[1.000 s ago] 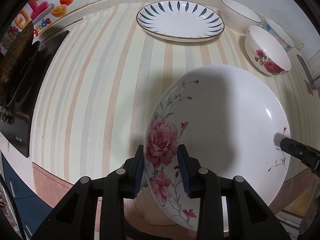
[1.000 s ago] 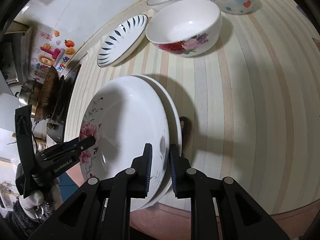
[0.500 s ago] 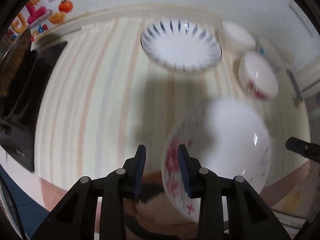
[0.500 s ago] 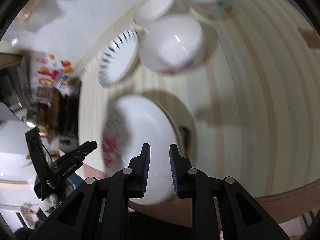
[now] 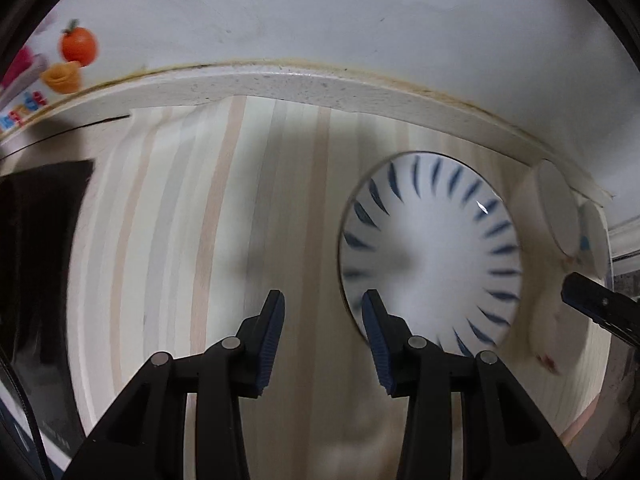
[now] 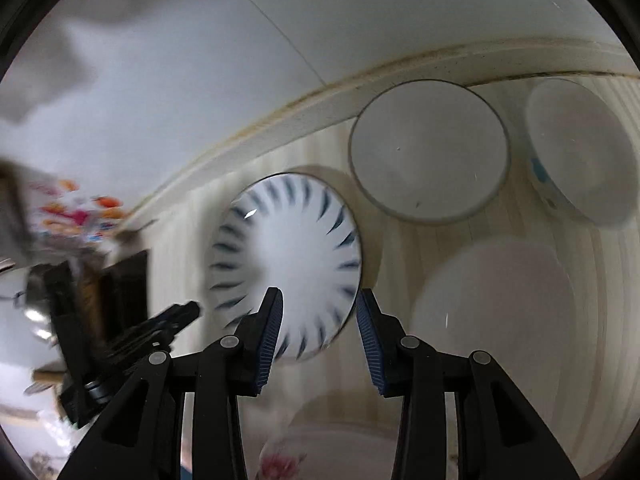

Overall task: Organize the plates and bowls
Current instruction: 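Grasp the blue-striped plate with the left gripper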

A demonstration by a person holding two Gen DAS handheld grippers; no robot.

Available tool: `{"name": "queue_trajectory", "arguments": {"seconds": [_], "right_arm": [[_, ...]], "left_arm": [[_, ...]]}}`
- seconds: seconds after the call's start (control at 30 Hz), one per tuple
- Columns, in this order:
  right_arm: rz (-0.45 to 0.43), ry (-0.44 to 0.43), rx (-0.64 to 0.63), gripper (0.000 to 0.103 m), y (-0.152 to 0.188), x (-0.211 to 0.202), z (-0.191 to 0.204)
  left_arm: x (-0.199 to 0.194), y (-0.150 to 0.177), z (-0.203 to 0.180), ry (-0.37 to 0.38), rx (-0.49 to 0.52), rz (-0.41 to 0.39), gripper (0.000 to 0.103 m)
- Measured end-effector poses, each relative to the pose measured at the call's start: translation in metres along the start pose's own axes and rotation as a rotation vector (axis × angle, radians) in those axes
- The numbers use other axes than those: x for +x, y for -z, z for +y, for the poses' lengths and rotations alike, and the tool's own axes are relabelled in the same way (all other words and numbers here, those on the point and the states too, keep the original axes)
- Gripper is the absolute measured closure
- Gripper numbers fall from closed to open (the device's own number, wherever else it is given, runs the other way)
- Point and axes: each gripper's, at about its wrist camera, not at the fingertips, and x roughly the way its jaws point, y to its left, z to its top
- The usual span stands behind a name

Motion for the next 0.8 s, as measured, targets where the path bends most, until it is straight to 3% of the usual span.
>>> {"name": "queue_trajectory", "arguments": {"seconds": [0.2,0.33,0.4,0.8], "right_arm": [[0.064,0.122,-0.020,0.075,-0.017,0.047,0.001],[0.062,0.167,-0.034,0.088,-0.021,0.056,0.000],[0.052,0.182,-0.046,0.089,-0.023,0.057,0.001],[0.028,0.168,-0.095,0.089,-0.009,0.049,0.004]], "left_arm": [[0.036,-0.021,-0.002,0.049,0.029,0.041,0.066],[0.043,-0.021,-0.007,0.089,0.058,0.034,0.082],[0.042,-0.021,-0.011,0.089,0.069,0.020,0.087],[0.016,-0.012,-0.017,0.070,0.068,-0.017,0.087]]}}
